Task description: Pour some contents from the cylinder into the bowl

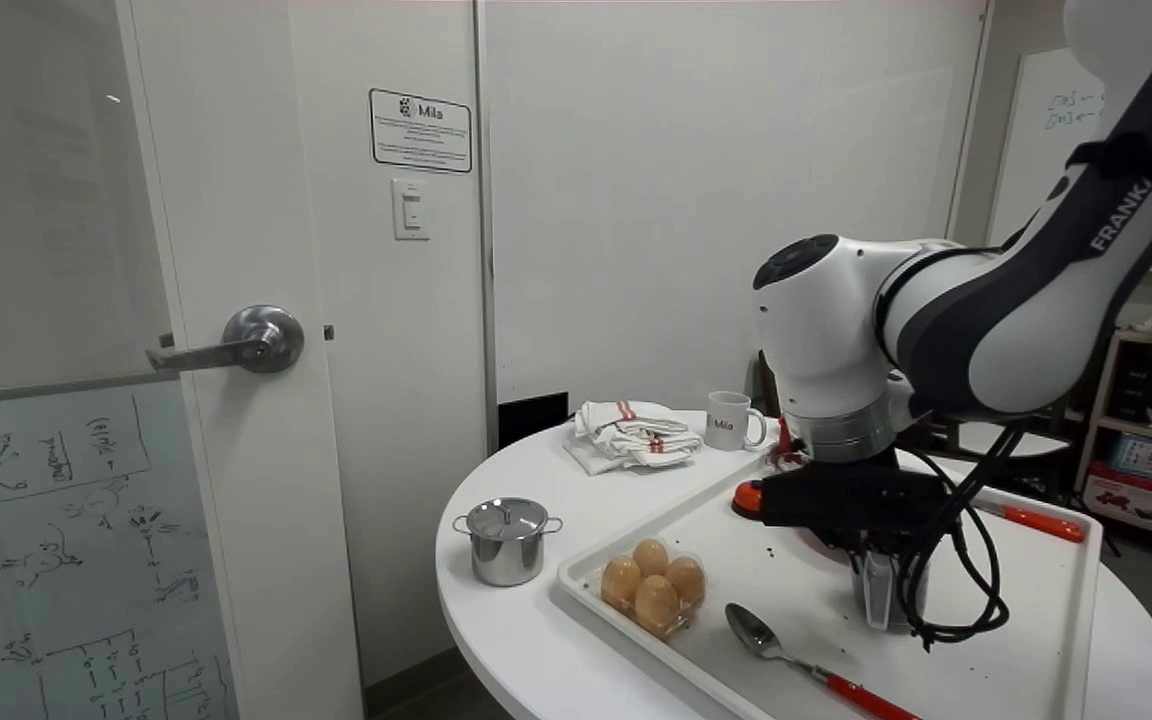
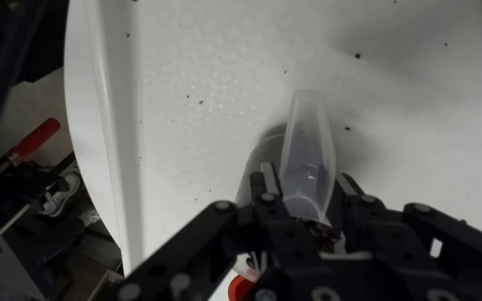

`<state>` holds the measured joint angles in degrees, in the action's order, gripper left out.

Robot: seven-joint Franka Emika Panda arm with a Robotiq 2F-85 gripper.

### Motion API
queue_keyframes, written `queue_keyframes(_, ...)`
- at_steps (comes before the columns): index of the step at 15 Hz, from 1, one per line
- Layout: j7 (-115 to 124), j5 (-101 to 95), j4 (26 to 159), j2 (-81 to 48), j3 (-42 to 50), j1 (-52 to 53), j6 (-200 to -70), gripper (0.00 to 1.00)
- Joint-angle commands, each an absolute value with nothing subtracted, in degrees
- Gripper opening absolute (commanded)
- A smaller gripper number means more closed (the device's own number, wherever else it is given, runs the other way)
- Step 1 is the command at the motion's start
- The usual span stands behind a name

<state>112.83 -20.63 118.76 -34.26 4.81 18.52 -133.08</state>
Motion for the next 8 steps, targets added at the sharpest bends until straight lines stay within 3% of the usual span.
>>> queue_keyframes(1, 112.8, -20.5, 118.4, -34.4, 4.7, 18.6, -132.9, 0.35)
queue_keyframes(3, 112.8, -20.5, 118.4, -34.5, 4.7, 18.5, -132.9, 0.51)
queue_keyframes(4, 112.8, -20.5, 118.4, -34.5, 4.7, 18.5, -132.9, 0.79)
queue_keyframes(6, 112.0, -20.5, 120.2, -32.2, 4.6, 18.3, -132.8, 0.81)
queue_keyframes(8, 111.0, -21.2, 121.9, -29.6, 4.8, 18.3, -131.9, 0.95)
